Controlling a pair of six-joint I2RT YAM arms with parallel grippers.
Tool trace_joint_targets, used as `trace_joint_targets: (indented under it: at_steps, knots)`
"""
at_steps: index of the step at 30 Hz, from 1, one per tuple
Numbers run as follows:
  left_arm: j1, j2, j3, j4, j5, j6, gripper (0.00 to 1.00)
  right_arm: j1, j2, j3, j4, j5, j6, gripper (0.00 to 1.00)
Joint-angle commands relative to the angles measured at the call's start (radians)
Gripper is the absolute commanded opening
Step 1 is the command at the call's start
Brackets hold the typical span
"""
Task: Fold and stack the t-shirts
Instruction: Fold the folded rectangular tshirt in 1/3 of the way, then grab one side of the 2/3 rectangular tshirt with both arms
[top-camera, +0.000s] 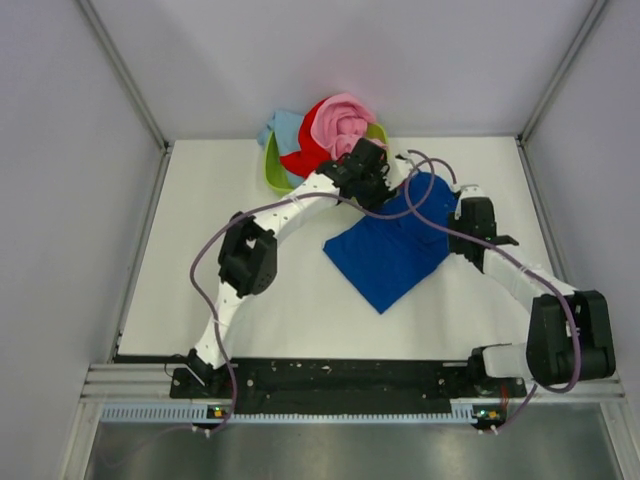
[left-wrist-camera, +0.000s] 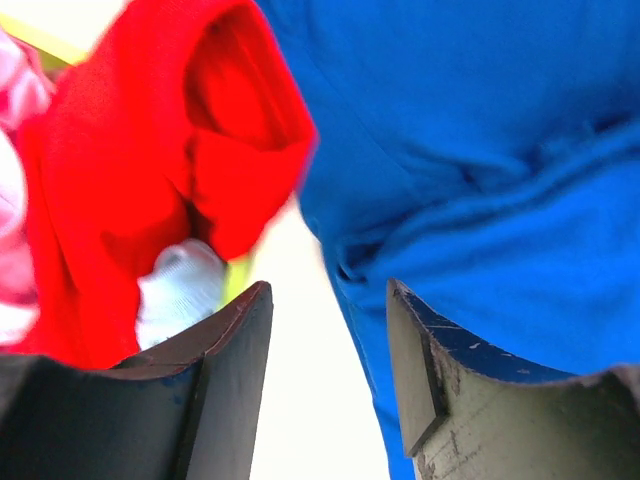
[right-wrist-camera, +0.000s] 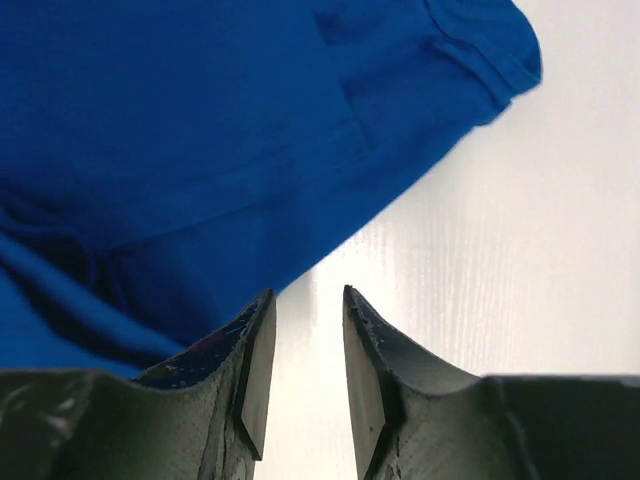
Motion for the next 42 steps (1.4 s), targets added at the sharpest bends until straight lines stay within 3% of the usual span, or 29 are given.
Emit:
trace_joint_targets:
  at_steps: [1,5,9,13,16,24,26,31,42]
  knots:
    - [-0.009,-0.259,-0.181,-0.042,0.139,0.157,0.54,0.008,-0.168,0.008,-0.003,-0.235,-0.032,0.36]
    - [0.009,-0.486,-0.532,-0.095,0.231,0.469,0.54,0.088,-0.355,-0.07,0.077,-0.521,-0.209,0.45]
    - [0.07,-0.523,-0.693,-0.087,0.294,0.633,0.59,0.222,-0.447,-0.1,0.03,-0.691,-0.4,0.54]
    - [0.084,-0.528,-0.815,-0.003,0.322,0.768,0.62,0.438,-0.444,-0.115,-0.141,-0.633,-0.524,0.59]
    - [0.084,-0.498,-0.845,0.057,0.308,0.801,0.63,0.595,-0.458,-0.164,-0.163,-0.602,-0.622,0.61]
    - [0.08,-0.446,-0.953,0.25,0.239,0.802,0.61,0.675,-0.36,-0.221,-0.123,-0.507,-0.662,0.62]
    - [0.077,-0.433,-0.967,0.275,0.198,0.798,0.54,0.677,-0.346,-0.224,-0.107,-0.507,-0.666,0.63]
    - [0.075,-0.432,-0.993,0.264,0.113,0.81,0.03,0.729,-0.319,-0.235,-0.1,-0.471,-0.678,0.63]
    - [0.05,-0.613,-1.119,0.102,0.179,0.693,0.0,0.904,-0.219,-0.239,-0.031,-0.306,-0.662,0.63]
